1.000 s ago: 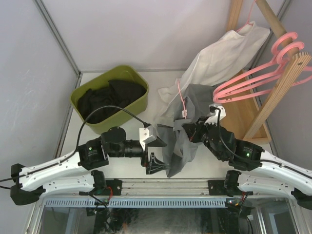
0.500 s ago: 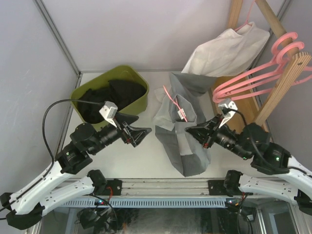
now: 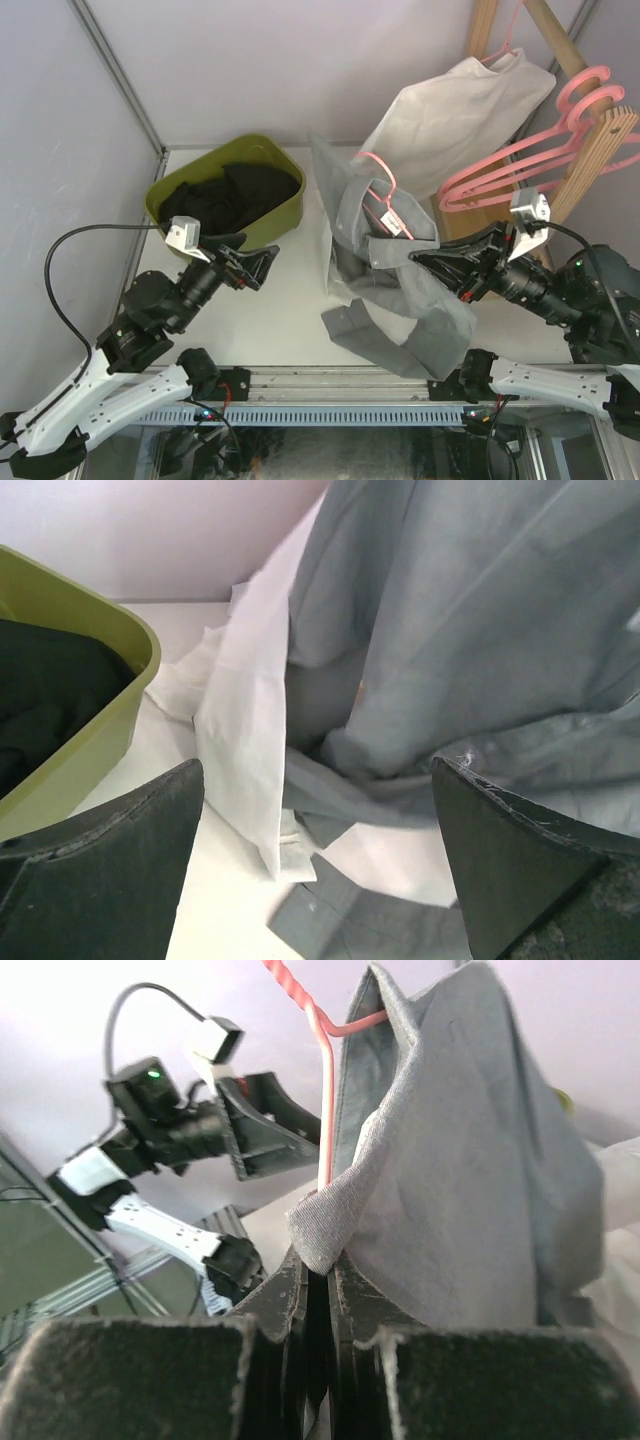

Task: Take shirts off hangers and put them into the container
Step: Pick up the hanger from the clothesline.

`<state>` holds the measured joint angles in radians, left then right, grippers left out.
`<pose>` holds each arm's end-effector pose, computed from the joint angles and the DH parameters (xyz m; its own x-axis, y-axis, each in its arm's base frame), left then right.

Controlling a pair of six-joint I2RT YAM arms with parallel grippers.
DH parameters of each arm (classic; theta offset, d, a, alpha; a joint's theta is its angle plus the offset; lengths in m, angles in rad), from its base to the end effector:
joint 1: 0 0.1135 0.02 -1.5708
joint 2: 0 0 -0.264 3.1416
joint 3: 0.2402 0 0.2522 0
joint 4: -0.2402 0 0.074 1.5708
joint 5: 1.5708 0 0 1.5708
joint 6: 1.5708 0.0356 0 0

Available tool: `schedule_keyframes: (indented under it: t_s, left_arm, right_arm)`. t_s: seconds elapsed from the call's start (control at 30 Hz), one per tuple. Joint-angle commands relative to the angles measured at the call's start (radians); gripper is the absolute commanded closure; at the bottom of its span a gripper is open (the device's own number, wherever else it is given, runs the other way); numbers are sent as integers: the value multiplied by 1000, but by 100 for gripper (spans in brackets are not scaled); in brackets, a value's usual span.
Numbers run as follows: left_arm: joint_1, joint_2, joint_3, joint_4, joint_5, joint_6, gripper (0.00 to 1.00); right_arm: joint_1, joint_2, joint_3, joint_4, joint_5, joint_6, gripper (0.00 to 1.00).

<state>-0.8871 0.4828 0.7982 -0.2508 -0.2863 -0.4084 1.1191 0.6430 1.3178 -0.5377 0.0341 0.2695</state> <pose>0.0762 -0.0777 0.3761 -0.1872 -0.3733 -0.9086 0.5354 0.7367 -0.4130 0.0321 0.0634 0.4867 -0.1780 0.2428 -0.9536 -0.8684 0.4170 0.2683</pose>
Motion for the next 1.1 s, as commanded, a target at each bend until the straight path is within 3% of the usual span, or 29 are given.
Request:
schedule_keyframes:
  t_s: [0.0, 0.07, 0.1, 0.27, 0.63, 0.8, 1.07]
  left_arm:
    - [5, -10, -11, 1, -49, -2, 2]
    - [4, 0, -2, -6, -48, 3, 3]
    - [4, 8, 3, -17, -49, 3, 3]
    - [4, 47, 25, -31, -29, 4, 4]
    - [5, 43, 17, -62, -84, -30, 8]
    - [4, 40, 18, -75, -110, -41, 10]
    - [5, 15, 14, -81, -204, -66, 13]
  right_arm:
    - [-2, 42, 20, -68, 192, -31, 100]
    - [-2, 39, 21, -101, 344, 0, 100]
    - [-2, 32, 28, -115, 347, -4, 100]
    - [-2, 20, 142, -145, 82, -65, 100]
    - [-1, -57, 283, -74, 50, -148, 100]
    - [4, -43, 263, -107, 72, -154, 100]
    - [16, 19, 197, -81, -47, -108, 100]
